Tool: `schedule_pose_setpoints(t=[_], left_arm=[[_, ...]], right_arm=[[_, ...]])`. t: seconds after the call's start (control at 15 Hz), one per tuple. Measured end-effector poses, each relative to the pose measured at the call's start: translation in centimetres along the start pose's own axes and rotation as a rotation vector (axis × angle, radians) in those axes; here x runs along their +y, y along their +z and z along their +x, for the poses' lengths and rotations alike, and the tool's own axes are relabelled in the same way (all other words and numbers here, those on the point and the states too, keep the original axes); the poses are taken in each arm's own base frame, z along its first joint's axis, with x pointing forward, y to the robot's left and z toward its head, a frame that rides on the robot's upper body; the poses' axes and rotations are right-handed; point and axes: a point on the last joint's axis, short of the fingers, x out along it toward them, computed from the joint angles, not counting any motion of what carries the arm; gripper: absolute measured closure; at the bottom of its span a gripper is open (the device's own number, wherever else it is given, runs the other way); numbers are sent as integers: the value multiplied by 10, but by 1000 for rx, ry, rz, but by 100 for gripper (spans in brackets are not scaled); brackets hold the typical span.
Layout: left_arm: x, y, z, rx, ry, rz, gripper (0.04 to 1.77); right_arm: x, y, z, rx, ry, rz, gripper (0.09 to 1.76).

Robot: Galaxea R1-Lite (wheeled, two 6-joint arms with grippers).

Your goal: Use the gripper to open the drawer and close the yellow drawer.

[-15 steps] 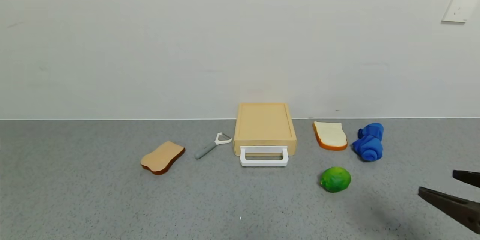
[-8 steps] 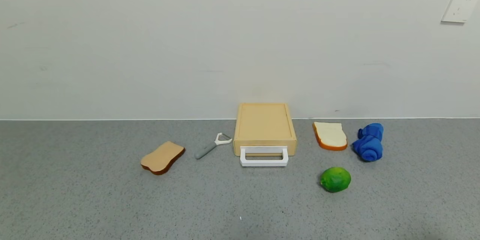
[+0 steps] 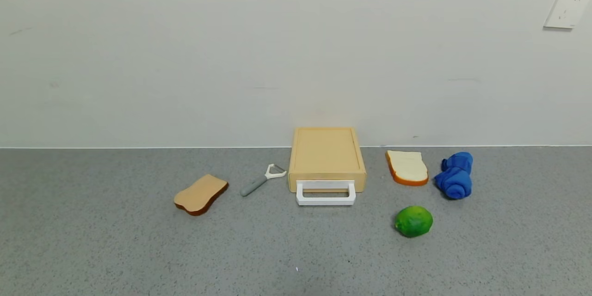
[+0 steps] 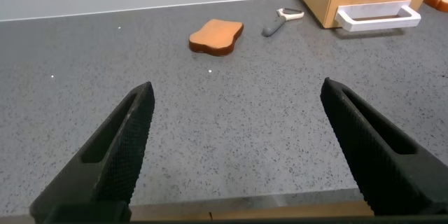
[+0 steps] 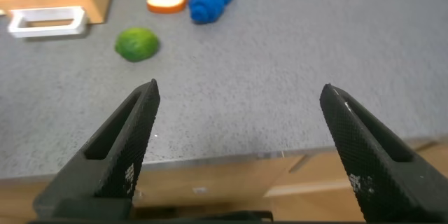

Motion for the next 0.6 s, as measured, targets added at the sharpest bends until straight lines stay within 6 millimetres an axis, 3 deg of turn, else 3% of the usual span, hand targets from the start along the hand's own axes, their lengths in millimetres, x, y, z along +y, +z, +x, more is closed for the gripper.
schedule_pose_setpoints(t=[0.2,0.6], left_arm=[[0,0,0,0,0,0,9],[0,0,0,0,0,0,9]], right_arm=[[-4,-4,-3,-19,65,-13,15],[-4,-40,1,-161,19,-96,15]])
